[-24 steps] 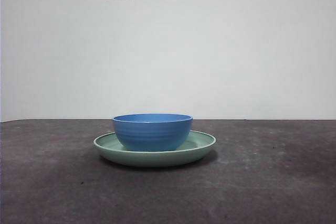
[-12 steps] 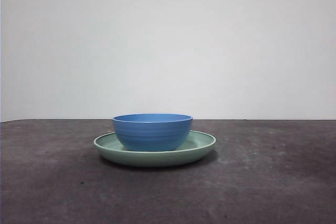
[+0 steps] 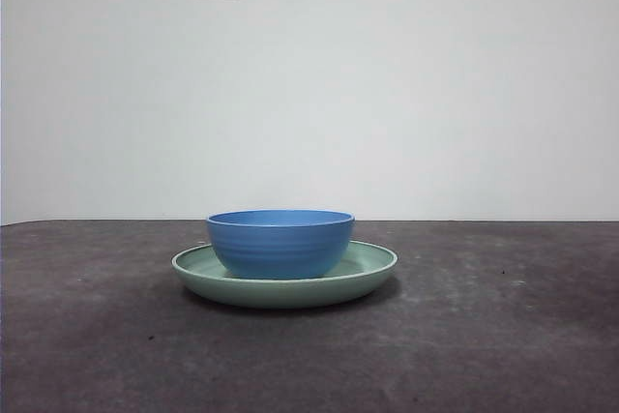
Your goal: Pick up the blue bowl, put it on the green plate, put it on desk
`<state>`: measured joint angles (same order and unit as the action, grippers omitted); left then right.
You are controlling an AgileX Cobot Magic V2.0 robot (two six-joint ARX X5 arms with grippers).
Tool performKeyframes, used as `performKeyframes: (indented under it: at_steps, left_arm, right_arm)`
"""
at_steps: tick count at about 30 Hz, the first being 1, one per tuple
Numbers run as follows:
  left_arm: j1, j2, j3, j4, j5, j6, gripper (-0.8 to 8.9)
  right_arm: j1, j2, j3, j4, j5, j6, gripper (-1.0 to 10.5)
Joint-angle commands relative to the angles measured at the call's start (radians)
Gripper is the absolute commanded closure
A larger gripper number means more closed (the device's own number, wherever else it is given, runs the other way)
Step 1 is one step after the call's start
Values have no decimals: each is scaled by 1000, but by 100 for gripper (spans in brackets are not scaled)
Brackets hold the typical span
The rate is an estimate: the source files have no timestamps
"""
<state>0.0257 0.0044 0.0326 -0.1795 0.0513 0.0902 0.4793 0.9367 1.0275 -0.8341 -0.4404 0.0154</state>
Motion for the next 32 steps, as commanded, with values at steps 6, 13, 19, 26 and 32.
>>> performKeyframes:
  at_steps: [6,13,19,26,32]
  left_arm:
    - [2,-2,-21,-8,-1,-5,802]
    - [2,-2,-21,-8,-1,-5,802]
    - [2,-2,-21,-8,-1,-5,803]
    - [2,-2,-21,-8,-1,-5,803]
    - [2,-2,-21,-8,-1,-5,802]
  right_arm:
    - [-222,-189,-6,164,12,-54,938]
    - [-446,-418,-193,377,100,-53,938]
    - [-498,-621,-451,630,162,-52,938]
    - [-500,-788,-723,800,241,-11,938]
    - [-500,-889,-885,824,331,58,938]
